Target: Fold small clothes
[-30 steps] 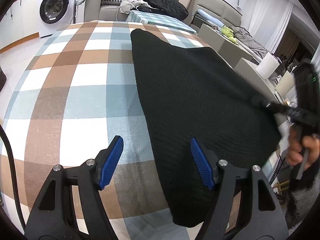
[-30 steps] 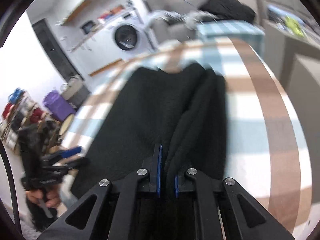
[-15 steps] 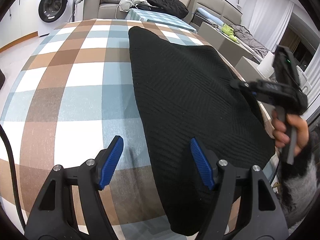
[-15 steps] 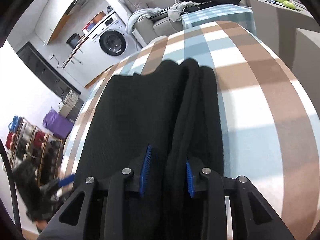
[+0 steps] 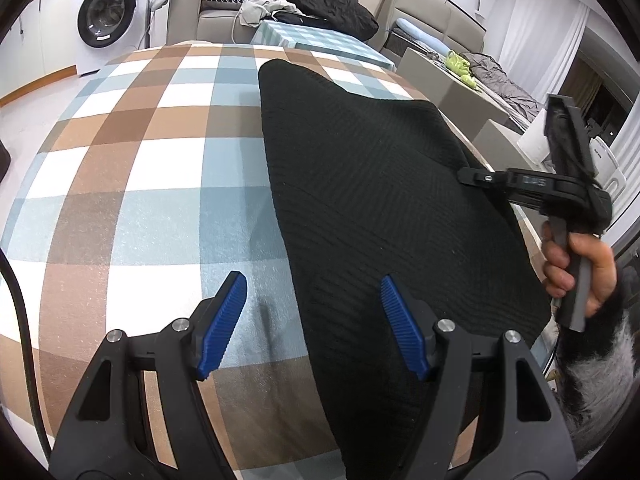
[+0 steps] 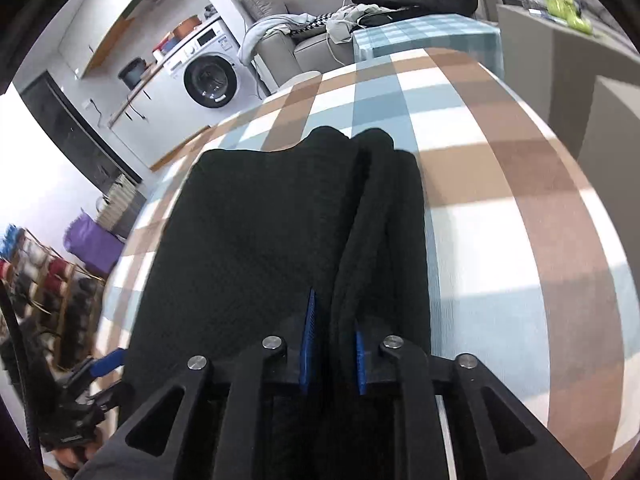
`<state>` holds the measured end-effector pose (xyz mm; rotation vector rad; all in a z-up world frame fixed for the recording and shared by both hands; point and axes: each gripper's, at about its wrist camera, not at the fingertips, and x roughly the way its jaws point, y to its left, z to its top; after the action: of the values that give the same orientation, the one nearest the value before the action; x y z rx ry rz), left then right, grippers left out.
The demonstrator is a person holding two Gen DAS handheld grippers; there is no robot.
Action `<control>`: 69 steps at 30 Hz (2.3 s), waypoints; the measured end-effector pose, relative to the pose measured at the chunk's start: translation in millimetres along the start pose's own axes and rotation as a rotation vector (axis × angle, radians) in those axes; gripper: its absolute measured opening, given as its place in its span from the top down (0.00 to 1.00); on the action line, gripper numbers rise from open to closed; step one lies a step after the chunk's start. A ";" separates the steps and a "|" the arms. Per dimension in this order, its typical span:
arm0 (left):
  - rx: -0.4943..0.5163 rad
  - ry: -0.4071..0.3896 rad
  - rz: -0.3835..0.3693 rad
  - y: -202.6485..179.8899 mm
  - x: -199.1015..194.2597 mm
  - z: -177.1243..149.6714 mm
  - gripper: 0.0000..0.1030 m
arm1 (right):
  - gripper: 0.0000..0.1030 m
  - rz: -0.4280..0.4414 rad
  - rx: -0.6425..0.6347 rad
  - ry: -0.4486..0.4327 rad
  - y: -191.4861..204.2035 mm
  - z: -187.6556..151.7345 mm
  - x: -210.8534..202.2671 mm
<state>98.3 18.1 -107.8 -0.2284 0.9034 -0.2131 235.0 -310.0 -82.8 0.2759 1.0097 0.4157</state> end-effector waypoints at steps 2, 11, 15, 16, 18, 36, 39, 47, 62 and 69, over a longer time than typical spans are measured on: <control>0.008 0.007 -0.007 -2.6 0.5 -2.2 0.35 | 0.77 0.032 0.002 -0.002 0.2 -13.3 -14.6; 0.030 0.017 -0.017 -9.9 -5.6 -16.5 0.35 | 0.79 0.106 0.006 0.017 6.0 -93.7 -65.0; 0.041 0.012 -0.010 -13.2 -10.8 -21.5 0.35 | 0.94 0.136 0.003 -0.063 12.5 -100.9 -84.0; 0.043 0.010 -0.007 -13.9 -12.0 -22.5 0.35 | 0.94 0.117 0.012 -0.046 10.3 -102.9 -80.9; 0.044 0.007 -0.004 -15.3 -15.1 -24.7 0.35 | 0.94 0.031 0.025 0.001 2.5 -105.2 -68.1; 0.171 0.019 -0.040 -64.0 -14.6 -27.4 0.35 | 0.94 0.186 -0.023 -0.011 20.5 -115.6 -68.4; 0.176 0.024 -0.064 -65.8 -18.0 -29.8 0.35 | 0.95 0.232 -0.070 -0.081 30.4 -115.4 -96.2; 0.248 0.060 -0.050 -78.3 -11.5 -42.4 0.33 | 0.95 0.105 -0.041 0.031 15.4 -126.0 -64.4; 0.238 0.024 -0.083 -78.2 -22.6 -33.8 0.31 | 0.96 0.082 -0.067 -0.067 22.0 -127.7 -101.9; 0.265 0.065 -0.047 -76.7 -3.3 -40.7 0.31 | 0.77 0.081 0.004 0.005 5.4 -123.1 -83.4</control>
<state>57.3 -58.6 -107.9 0.0031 0.9242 -0.3821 89.2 -339.4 -79.9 0.3198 1.0068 0.4881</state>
